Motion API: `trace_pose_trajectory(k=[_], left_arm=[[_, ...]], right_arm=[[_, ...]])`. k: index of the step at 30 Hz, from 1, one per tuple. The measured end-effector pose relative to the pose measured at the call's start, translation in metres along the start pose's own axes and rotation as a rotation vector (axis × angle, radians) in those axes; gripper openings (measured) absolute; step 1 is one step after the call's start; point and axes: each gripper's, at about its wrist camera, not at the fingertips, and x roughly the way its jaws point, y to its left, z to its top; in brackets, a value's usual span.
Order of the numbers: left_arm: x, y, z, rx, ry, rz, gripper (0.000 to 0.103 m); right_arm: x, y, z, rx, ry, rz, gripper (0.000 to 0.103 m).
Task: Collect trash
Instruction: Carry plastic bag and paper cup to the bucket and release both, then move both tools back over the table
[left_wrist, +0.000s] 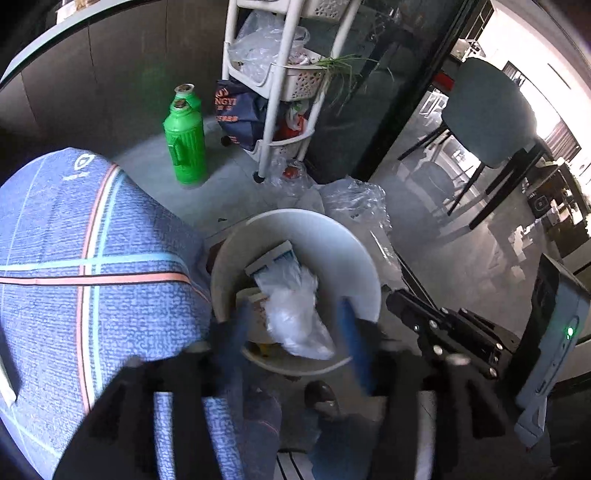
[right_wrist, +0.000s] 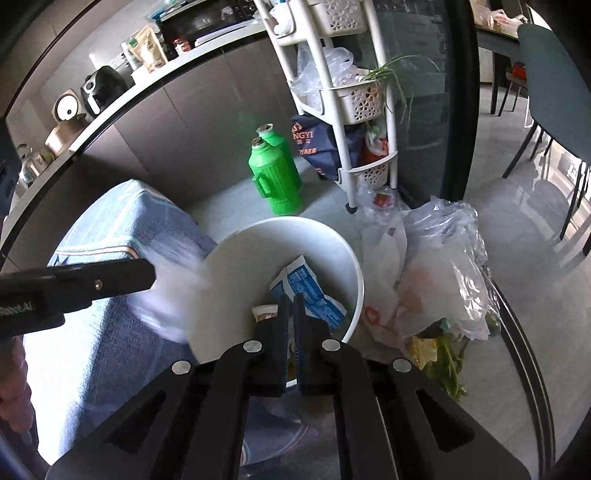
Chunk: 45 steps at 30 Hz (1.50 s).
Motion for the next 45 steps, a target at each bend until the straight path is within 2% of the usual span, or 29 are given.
trace_pose_trajectory(k=[1, 2, 4, 6, 8, 14, 22, 34, 40, 45], left_arm=[[-0.002, 0.001, 0.000, -0.006, -0.015, 0.003, 0.076], [-0.007, 0.002, 0.000, -0.012, -0.035, 0.005, 0.078], [-0.016, 0.004, 0.000, -0.026, -0.066, 0.018, 0.092], [-0.026, 0.007, -0.001, -0.041, -0.099, 0.030, 0.100], [-0.037, 0.010, -0.001, -0.060, -0.129, 0.037, 0.099], [-0.067, 0.025, -0.007, -0.125, -0.159, 0.036, 0.099], [-0.124, 0.069, -0.046, -0.236, -0.220, 0.079, 0.099], [-0.203, 0.179, -0.133, -0.444, -0.303, 0.246, 0.099], [-0.227, 0.230, -0.165, -0.539, -0.330, 0.266, 0.099], [-0.232, 0.263, -0.188, -0.594, -0.335, 0.259, 0.099]], right_arm=[[0.000, 0.000, -0.001, -0.002, 0.001, 0.000, 0.017], [0.000, 0.002, -0.001, -0.006, -0.004, 0.001, 0.029], [-0.002, 0.003, -0.002, -0.015, -0.009, 0.006, 0.041], [-0.005, 0.008, -0.002, -0.036, -0.013, 0.013, 0.048], [-0.010, 0.015, -0.003, -0.059, -0.031, 0.017, 0.068], [-0.025, 0.035, -0.002, -0.114, -0.055, 0.057, 0.094], [-0.041, 0.075, 0.000, -0.178, -0.043, 0.121, 0.094], [-0.058, 0.198, -0.006, -0.393, -0.028, 0.293, 0.094], [-0.054, 0.266, -0.014, -0.488, 0.003, 0.369, 0.094], [-0.034, 0.310, -0.016, -0.571, 0.047, 0.380, 0.093]])
